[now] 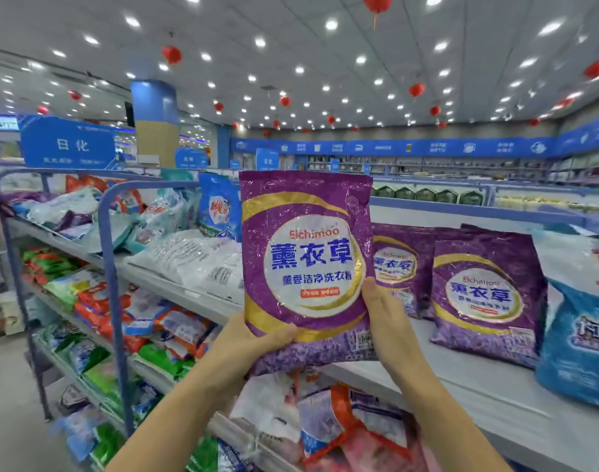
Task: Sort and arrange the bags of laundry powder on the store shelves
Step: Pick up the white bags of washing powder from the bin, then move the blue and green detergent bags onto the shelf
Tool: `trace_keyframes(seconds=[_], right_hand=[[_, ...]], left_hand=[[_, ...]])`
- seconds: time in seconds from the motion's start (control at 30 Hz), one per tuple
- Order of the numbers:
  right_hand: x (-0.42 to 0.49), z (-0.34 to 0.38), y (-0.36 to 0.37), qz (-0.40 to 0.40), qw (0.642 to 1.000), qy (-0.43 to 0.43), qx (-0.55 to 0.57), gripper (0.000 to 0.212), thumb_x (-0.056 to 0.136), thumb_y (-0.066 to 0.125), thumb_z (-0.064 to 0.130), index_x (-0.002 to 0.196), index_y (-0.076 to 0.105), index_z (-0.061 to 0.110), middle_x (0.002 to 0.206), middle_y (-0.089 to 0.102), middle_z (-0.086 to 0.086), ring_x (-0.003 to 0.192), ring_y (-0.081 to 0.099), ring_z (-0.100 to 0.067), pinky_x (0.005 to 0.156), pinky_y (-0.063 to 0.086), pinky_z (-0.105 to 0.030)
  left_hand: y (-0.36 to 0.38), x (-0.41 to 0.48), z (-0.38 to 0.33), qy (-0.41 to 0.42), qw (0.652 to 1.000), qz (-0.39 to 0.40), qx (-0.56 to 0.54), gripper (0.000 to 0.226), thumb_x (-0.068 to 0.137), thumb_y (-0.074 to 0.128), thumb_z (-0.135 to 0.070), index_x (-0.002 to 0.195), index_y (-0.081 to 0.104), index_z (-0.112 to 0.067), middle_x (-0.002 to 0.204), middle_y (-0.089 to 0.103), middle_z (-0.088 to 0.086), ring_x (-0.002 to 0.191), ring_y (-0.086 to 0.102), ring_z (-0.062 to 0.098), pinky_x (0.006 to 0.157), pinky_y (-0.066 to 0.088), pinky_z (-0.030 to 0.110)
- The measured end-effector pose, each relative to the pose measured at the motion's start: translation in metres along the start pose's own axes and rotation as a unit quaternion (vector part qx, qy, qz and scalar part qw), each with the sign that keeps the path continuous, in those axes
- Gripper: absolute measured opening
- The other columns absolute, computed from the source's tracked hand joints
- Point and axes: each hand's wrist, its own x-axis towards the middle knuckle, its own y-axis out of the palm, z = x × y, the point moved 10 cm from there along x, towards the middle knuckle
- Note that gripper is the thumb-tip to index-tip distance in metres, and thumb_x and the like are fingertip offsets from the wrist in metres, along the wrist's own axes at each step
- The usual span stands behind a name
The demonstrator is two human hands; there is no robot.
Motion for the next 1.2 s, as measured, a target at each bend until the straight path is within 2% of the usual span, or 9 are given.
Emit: trace_keyframes(seconds=[0.2,0.3,0.43,0.5,0.67,0.8,0.93,1.03,1.2], right_hand=[[0.023,-0.022,-0.045,-0.093,0.994,0.022,-0.057,0.045,0.080,0.036,0.059,0.088,0.063,0.024,0.079,0.070,0.018,0.075,0.062,0.008,0.062,0.042,-0.003],[0.043,-0.036,-0.067,-0.106,0.985,0.072,-0.118,0.050,0.080,0.033,0.063,0.099,0.060,0.026,0.089,0.064,0.025,0.085,0.059,0.010,0.066,0.040,-0.003],[0.064,-0.069,-0.095,-0.133,0.965,0.159,-0.161,0.051,0.093,0.032,0.057,0.122,0.051,0.021,0.118,0.061,-0.003,0.117,0.054,-0.033,0.088,0.048,-0.040],[0.073,-0.089,-0.104,-0.137,0.954,0.202,-0.176,0.045,0.095,0.032,0.055,0.115,0.051,0.020,0.125,0.057,-0.018,0.117,0.052,-0.039,0.093,0.044,-0.047],[0.092,-0.127,-0.129,-0.160,0.939,0.257,-0.166,0.050,0.096,0.036,0.050,0.121,0.054,0.011,0.117,0.061,0.003,0.092,0.056,-0.005,0.080,0.042,-0.025],[0.101,-0.146,-0.150,-0.193,0.918,0.266,-0.224,0.044,0.098,0.039,0.044,0.127,0.046,0.012,0.122,0.054,0.002,0.106,0.051,-0.014,0.092,0.044,-0.035],[0.108,-0.157,-0.150,-0.207,0.911,0.252,-0.251,0.043,0.098,0.044,0.034,0.133,0.035,0.010,0.128,0.050,-0.002,0.104,0.046,-0.011,0.082,0.039,-0.020],[0.108,-0.163,-0.150,-0.223,0.907,0.250,-0.256,0.044,0.099,0.043,0.033,0.136,0.032,0.012,0.132,0.051,-0.004,0.107,0.050,-0.014,0.090,0.043,-0.026],[0.105,-0.157,-0.148,-0.258,0.899,0.230,-0.268,0.051,0.098,0.047,0.027,0.143,0.027,0.013,0.139,0.048,-0.007,0.120,0.050,-0.022,0.098,0.044,-0.035]], left_hand=[[0.022,0.073,0.034,-0.042,0.997,0.063,-0.029,0.087,0.040,0.095,-0.040,0.115,0.062,-0.013,0.109,0.072,0.009,0.102,0.069,0.022,0.077,0.056,0.024],[0.038,0.115,0.043,-0.033,0.994,0.099,-0.035,0.071,0.056,0.087,-0.024,0.119,0.056,-0.018,0.112,0.072,0.005,0.103,0.068,0.019,0.079,0.055,0.024],[0.051,0.170,0.069,-0.044,0.991,0.125,0.018,0.060,0.064,0.080,-0.021,0.119,0.058,-0.020,0.110,0.072,0.001,0.104,0.067,0.020,0.084,0.056,0.029],[0.054,0.198,0.089,-0.070,0.988,0.132,0.035,0.056,0.069,0.080,-0.012,0.121,0.058,-0.016,0.112,0.071,0.004,0.104,0.067,0.023,0.088,0.055,0.035],[0.070,0.258,0.135,-0.150,0.981,0.125,0.021,0.041,0.078,0.071,0.003,0.117,0.059,-0.005,0.101,0.072,0.009,0.090,0.069,0.023,0.075,0.056,0.033],[0.086,0.280,0.170,-0.206,0.970,0.129,0.020,0.032,0.084,0.060,0.010,0.116,0.058,0.003,0.109,0.068,0.019,0.091,0.066,0.030,0.085,0.053,0.040],[0.092,0.287,0.191,-0.239,0.965,0.104,-0.002,0.030,0.086,0.051,0.012,0.113,0.061,0.001,0.107,0.068,0.019,0.087,0.066,0.031,0.088,0.052,0.044],[0.092,0.287,0.197,-0.251,0.963,0.095,0.014,0.038,0.087,0.049,0.011,0.123,0.052,0.000,0.113,0.065,0.020,0.099,0.065,0.036,0.091,0.053,0.049],[0.089,0.281,0.195,-0.246,0.966,0.073,0.013,0.036,0.087,0.048,0.013,0.121,0.049,0.003,0.100,0.064,0.015,0.085,0.062,0.027,0.067,0.053,0.033]])
